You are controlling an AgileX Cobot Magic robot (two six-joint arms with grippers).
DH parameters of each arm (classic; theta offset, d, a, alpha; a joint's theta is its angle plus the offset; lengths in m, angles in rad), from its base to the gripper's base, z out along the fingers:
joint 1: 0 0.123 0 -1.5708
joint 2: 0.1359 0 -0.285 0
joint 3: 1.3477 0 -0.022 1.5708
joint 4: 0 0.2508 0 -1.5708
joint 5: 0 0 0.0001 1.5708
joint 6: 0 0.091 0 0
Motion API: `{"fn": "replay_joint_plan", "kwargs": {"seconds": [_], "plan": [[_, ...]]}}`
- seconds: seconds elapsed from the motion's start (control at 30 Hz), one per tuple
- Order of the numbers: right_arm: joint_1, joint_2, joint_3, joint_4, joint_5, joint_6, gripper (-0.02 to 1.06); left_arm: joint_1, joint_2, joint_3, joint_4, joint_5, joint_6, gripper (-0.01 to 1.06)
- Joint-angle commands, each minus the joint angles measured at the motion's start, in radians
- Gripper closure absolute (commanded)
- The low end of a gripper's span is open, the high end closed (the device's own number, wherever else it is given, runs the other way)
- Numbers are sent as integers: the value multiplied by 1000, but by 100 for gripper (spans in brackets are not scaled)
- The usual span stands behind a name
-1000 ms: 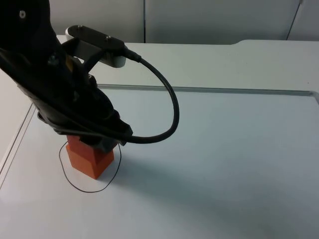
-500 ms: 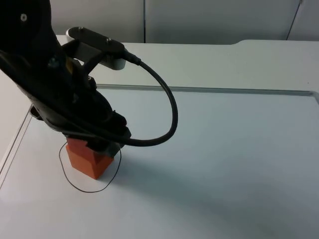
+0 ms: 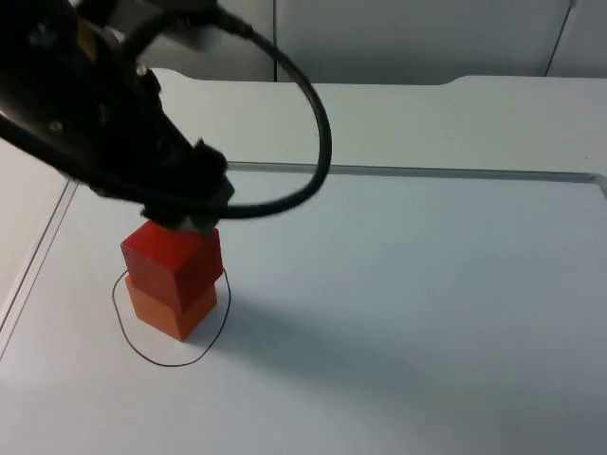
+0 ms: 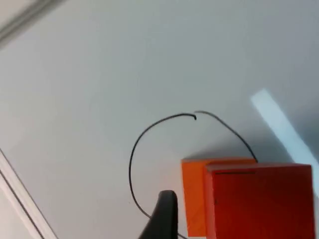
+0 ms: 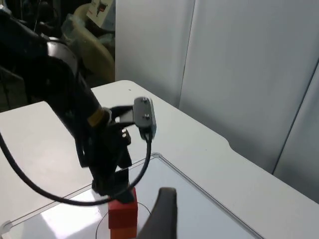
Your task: Pick up one cube with the left hand and another cube with the right hand. First place the cube in the right hand at the target position, then stack the cube in the left hand on top.
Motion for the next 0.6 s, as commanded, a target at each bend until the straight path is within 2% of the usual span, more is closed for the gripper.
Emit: {"fn": "replay_joint_plan", "kwargs": {"seconds": [0.0,0.07,0.17,0.37,0.47,0.57], "plan": [[5,-5,6,2,-16,0,27,2,-66,-18,-1,33,-7,27],[5,-5,6,2,-21,0,27,2,-108,-34,-1,60,-7,27],[5,-5,6,-16,-30,-7,27,2,-263,-94,-1,145,-7,27],[5,-5,6,-23,-30,-30,27,2,-474,-108,-16,167,-7,27],[5,-5,6,-14,-26,-36,27,2,-667,-59,-37,185,-3,27],[5,-10,24,-12,-24,-40,27,2,-769,3,-39,185,-3,27]]}}
